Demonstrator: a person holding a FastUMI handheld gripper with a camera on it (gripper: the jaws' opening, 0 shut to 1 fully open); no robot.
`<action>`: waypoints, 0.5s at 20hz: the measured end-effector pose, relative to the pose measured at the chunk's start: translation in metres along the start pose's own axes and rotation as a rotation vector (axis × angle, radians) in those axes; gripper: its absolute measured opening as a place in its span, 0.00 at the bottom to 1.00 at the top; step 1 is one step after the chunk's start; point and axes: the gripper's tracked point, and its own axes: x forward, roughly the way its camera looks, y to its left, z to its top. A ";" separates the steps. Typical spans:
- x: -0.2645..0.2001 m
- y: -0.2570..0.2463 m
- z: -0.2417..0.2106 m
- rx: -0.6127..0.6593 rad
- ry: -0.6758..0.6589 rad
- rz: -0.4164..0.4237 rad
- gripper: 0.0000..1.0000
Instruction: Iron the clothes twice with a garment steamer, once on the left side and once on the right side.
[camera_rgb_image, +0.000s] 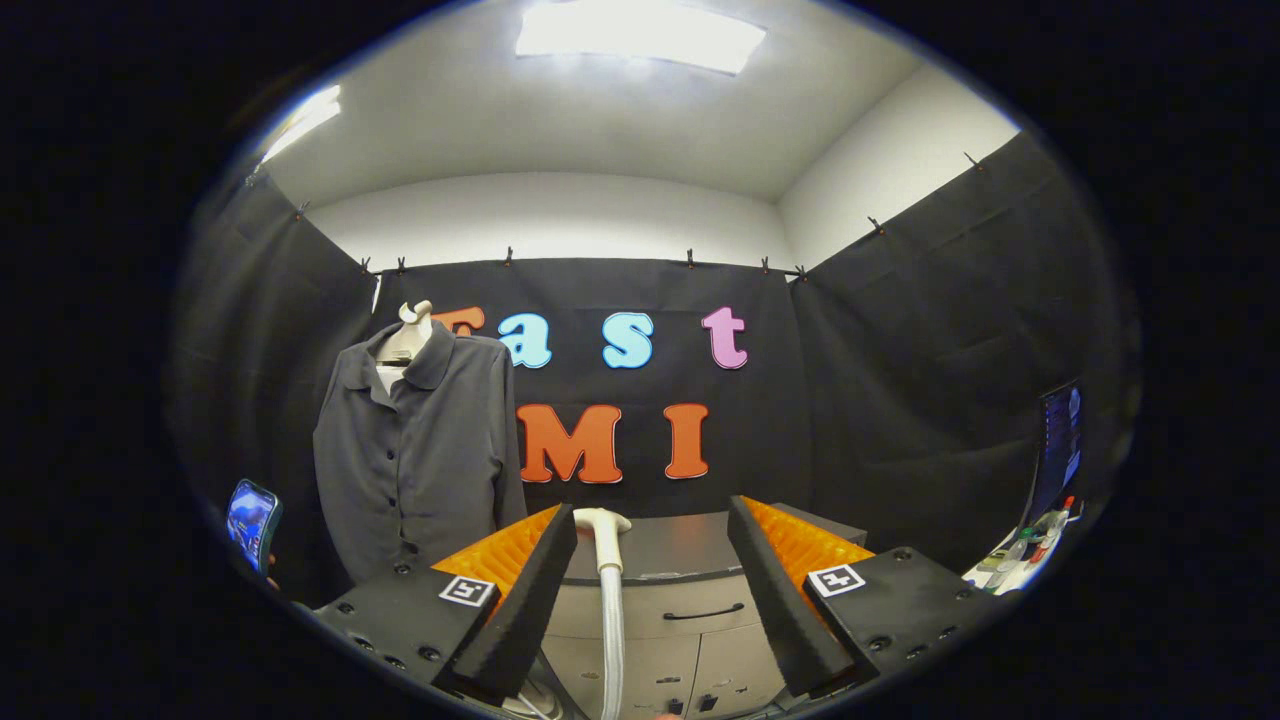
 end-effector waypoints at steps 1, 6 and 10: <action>0.000 0.001 0.000 -0.001 0.000 0.002 0.98; 0.004 0.004 -0.004 -0.004 0.006 0.007 0.98; 0.006 0.004 -0.005 -0.006 0.008 0.007 0.98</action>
